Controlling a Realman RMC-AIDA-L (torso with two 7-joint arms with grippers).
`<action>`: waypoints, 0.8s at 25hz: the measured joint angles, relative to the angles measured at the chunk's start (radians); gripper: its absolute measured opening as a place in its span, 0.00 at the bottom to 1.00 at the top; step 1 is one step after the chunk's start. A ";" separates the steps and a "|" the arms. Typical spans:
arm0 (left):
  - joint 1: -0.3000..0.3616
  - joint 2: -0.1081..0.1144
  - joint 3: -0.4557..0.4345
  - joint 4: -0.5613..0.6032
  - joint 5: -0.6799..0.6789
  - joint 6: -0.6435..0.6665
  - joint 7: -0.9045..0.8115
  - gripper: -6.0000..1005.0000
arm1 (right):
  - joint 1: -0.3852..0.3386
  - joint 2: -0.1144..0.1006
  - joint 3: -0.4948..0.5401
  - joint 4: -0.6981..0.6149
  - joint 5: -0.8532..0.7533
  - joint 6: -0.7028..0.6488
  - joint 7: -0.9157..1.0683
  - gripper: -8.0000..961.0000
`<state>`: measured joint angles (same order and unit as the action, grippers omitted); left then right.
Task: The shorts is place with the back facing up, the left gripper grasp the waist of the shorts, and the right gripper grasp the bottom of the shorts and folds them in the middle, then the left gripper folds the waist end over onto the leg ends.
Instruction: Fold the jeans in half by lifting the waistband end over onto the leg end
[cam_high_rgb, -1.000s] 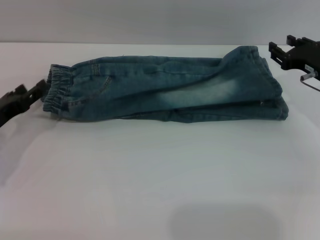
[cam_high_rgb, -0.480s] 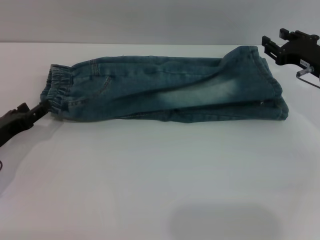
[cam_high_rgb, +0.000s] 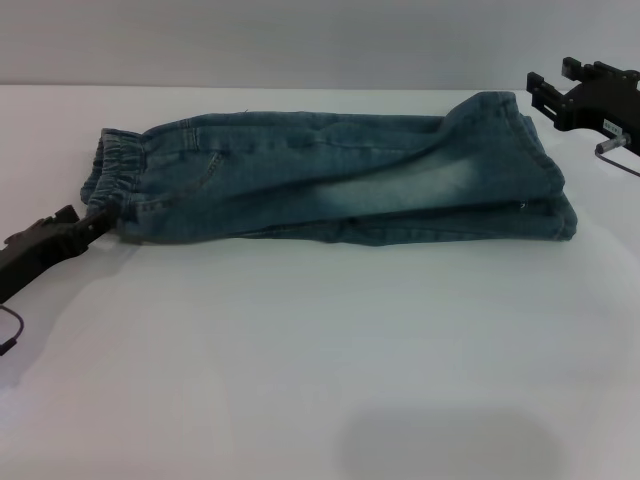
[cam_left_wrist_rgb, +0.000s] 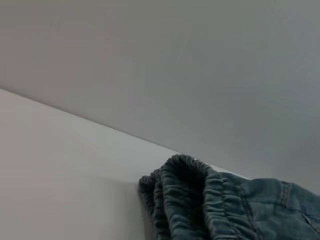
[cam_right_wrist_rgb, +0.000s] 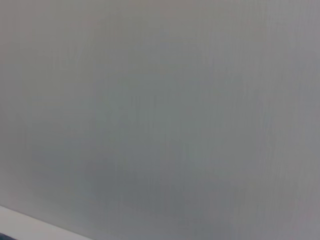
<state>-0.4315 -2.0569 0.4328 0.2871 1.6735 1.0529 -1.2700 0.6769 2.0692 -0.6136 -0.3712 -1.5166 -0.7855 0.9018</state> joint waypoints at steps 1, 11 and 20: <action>-0.002 0.000 0.000 0.000 0.000 -0.002 0.000 0.73 | 0.000 0.000 0.000 0.000 0.000 0.000 0.000 0.52; -0.031 0.000 0.004 -0.025 0.000 -0.035 0.000 0.72 | -0.004 0.000 0.011 -0.002 0.002 0.000 0.000 0.52; -0.058 -0.002 0.014 -0.040 -0.002 -0.050 0.000 0.71 | -0.004 0.000 0.009 -0.002 0.003 0.000 0.000 0.52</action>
<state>-0.4899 -2.0588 0.4464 0.2472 1.6718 1.0030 -1.2701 0.6734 2.0692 -0.6044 -0.3727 -1.5139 -0.7854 0.9019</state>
